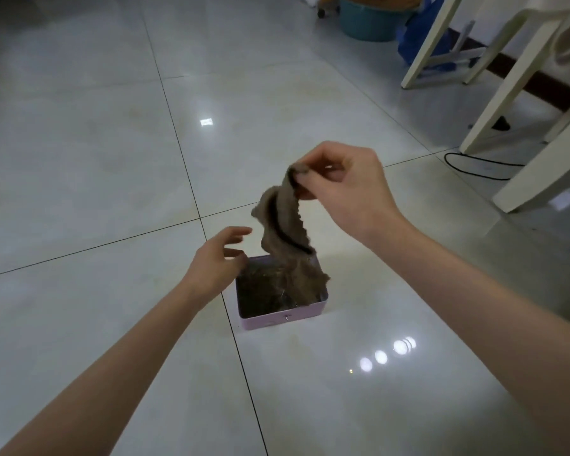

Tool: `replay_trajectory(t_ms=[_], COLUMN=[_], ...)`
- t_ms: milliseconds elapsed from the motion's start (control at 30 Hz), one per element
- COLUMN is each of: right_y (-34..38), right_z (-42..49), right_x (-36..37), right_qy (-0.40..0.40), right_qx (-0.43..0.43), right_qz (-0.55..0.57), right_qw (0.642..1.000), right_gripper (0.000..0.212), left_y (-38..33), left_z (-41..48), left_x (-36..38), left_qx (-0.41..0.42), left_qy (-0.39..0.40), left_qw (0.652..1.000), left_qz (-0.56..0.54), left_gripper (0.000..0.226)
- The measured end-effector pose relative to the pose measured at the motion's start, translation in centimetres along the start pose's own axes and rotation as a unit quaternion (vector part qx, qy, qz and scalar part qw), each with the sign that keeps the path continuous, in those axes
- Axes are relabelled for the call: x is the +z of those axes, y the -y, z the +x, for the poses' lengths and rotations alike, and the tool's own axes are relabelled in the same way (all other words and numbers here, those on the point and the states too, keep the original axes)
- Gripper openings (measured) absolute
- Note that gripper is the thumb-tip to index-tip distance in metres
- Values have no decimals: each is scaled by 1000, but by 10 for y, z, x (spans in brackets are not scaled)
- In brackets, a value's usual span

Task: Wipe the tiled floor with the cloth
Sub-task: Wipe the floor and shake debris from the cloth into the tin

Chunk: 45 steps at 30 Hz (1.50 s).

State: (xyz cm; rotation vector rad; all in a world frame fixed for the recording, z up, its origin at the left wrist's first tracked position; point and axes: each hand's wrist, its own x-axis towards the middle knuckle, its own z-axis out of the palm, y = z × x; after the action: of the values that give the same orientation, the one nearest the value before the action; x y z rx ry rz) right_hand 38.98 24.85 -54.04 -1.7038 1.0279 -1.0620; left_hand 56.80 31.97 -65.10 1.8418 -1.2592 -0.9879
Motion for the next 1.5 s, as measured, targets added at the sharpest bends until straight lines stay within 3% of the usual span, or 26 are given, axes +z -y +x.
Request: replay_trajectory(t_ms=[133,200,333,433,600,667,733,833,967,1067,1167,1500], right_y=[10,11,15,17,10,4,-1,-3,-3,0,2,9], right_z=[4,3,1,2,-2,-7,-9,-12,-14,-15,-14,-16], right_x=[-6,-5,-5,-14,-30,-29,-28,-26,-26,-27,-26,-28], right_qy=[-8,-18,29,-8,-55,-27,-50,-50,-82,-71,-70,-88], right_qx=[-14,-1,38,33,35,57,69,84,84,87,88,109], right_qz=[-16,-10,-13,-2,-57,-82,-78,-82,-54,-59,-58,-14], right_qw=[1000,1000,999,999,996,995,993,992,992,992,992,990], right_gripper=[26,24,23,23,21,23,24,20,20,20,18,16], left_y=[-23,-36,-48,-54,-59,-64,-68,-73,-71,-69,-70,-75], left_z=[-12,-15,-7,-3,1,3,5,6,1,-1,0,-1], left_x=[5,10,19,11,-18,-24,-27,-34,-37,-36,-37,-35], left_qx=[61,70,96,89,165,180,167,154,167,150,152,176], left_qy=[156,189,78,-19,-87,-76,-66,-115,-129,-97,-140,-171], left_qw=[986,979,990,992,966,951,939,942,929,919,923,907], left_qz=[11,21,67,90,180,240,293,275,305,350,326,342], left_gripper=[61,59,16,23,18,19,21,19,19,23,26,22])
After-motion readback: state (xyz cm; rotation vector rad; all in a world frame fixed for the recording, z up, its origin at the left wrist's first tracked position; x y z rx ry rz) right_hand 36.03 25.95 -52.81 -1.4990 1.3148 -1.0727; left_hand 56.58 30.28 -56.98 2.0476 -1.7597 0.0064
